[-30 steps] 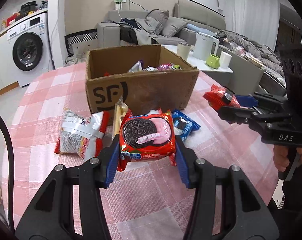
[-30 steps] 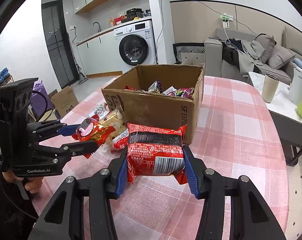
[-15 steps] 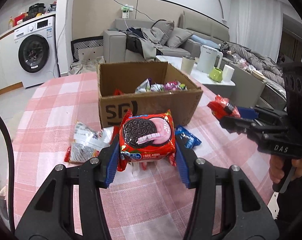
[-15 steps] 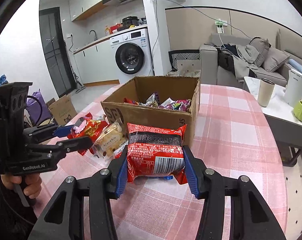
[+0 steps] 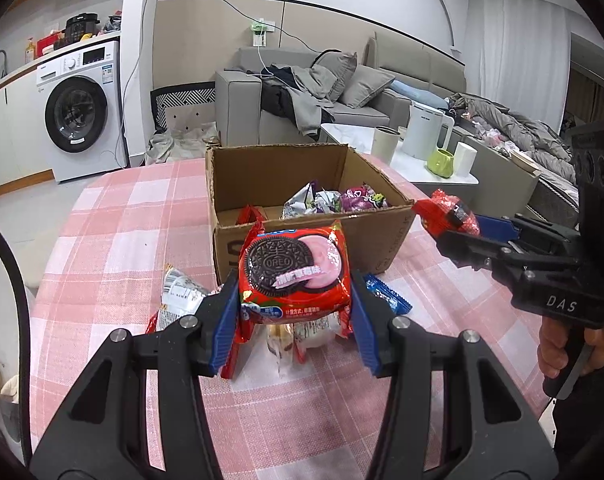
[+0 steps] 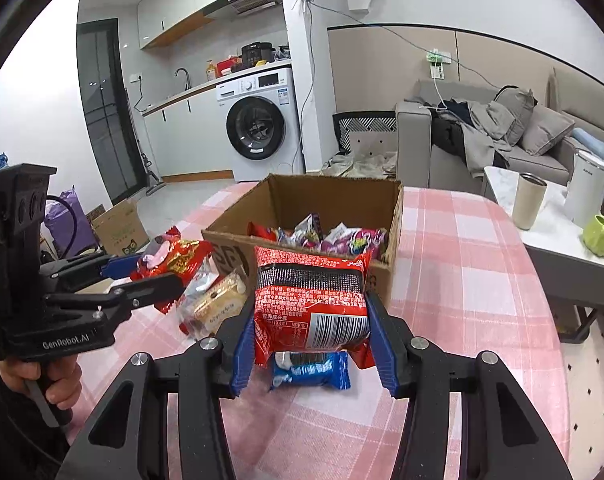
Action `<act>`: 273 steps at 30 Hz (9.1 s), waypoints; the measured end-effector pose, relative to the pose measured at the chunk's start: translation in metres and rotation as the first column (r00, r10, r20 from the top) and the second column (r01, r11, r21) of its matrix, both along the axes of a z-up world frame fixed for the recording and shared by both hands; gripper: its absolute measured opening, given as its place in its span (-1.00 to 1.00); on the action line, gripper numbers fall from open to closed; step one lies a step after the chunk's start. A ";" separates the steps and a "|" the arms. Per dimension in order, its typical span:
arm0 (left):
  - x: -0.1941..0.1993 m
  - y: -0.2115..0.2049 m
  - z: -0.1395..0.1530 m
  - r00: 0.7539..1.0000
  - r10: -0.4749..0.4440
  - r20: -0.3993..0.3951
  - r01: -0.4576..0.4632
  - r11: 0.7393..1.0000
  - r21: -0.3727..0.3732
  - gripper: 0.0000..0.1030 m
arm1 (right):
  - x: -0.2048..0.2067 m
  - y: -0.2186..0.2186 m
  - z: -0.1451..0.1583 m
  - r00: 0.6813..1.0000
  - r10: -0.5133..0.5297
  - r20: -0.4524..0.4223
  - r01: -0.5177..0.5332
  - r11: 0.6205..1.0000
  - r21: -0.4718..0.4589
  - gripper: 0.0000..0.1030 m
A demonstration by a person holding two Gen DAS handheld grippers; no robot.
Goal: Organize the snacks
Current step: 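Lift both Oreo packs and carry them over the box opening, then open both tools to drop the Oreo packs into the box, then move both tools toward the blue Oreo pack and wafer bag, then grasp the blue Oreo pack with the right tool while the left tool grasps a wafer bag, then lift the blue Oreo pack and wafer bag over the box opening with both tools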
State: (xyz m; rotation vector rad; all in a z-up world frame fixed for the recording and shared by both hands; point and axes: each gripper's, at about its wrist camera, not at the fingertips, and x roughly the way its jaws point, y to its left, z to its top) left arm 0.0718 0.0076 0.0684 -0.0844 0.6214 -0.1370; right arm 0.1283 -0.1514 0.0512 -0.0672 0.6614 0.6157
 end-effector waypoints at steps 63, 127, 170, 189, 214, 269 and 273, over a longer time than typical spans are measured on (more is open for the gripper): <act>0.164 0.012 -0.031 0.994 0.105 -0.031 -0.104 0.994 0.021 -0.07 | 0.109 0.057 -0.009 0.995 -0.054 -0.082 0.058 0.997 0.043 -0.02; 0.046 0.005 -0.054 0.994 0.087 -0.072 -0.080 0.992 0.096 0.99 | 0.041 0.017 -0.056 0.988 -0.038 -0.150 0.024 0.995 -0.096 0.99; 0.061 0.011 -0.089 0.988 0.041 -0.147 -0.031 0.997 0.072 0.45 | 0.037 0.055 -0.117 0.976 -0.057 -0.211 0.003 0.969 -0.247 0.80; 0.060 0.011 -0.089 0.989 0.025 -0.148 -0.016 0.998 0.064 0.29 | 0.032 0.053 -0.113 0.980 -0.024 -0.198 -0.026 0.969 -0.245 -0.02; 0.065 0.016 -0.099 0.985 -0.025 -0.170 0.019 0.999 -0.036 -0.73 | 0.029 0.048 -0.104 0.981 -0.021 -0.193 -0.022 0.976 -0.216 -0.05; 0.013 0.011 0.001 0.999 -0.013 0.037 0.015 0.999 -0.049 -0.78 | -0.006 0.028 -0.027 0.999 0.000 -0.035 -0.003 0.995 -0.104 -0.05; 0.016 0.011 0.006 0.999 -0.004 0.044 0.006 0.999 -0.045 -0.78 | -0.002 0.025 -0.021 1.000 -0.009 -0.026 0.007 0.996 -0.087 -0.05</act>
